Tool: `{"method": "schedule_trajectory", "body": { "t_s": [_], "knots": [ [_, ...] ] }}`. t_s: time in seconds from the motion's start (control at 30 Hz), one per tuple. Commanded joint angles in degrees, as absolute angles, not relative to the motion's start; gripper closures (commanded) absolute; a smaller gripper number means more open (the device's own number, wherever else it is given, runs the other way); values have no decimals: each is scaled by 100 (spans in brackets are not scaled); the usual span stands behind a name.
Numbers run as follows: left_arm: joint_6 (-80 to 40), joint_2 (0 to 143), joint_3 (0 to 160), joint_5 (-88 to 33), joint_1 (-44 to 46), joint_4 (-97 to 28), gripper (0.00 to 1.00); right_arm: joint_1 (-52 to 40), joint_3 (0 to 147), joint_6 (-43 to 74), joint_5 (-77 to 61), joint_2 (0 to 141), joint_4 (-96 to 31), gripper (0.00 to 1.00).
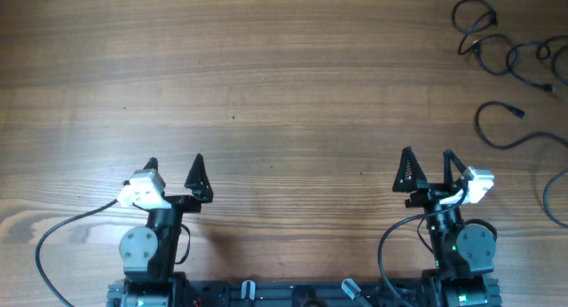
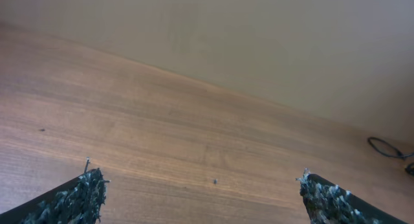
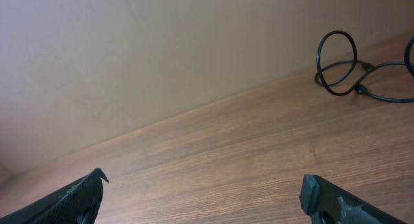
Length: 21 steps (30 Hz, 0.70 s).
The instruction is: Untangle cables
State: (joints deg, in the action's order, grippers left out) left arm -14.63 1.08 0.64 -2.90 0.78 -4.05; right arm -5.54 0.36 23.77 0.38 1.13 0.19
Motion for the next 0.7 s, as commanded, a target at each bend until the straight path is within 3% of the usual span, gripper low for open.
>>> {"method": "schedule_trajectory", "body": {
  "t_s": [0.0,0.67],
  "knots": [
    [-1411,19,34,-314,106,-419,0,-578,30,2418,-25,80,36,0],
    [-1411,156,34,-314,113,-419,0,-578,30,2416,-25,80,36,0]
  ]
}}
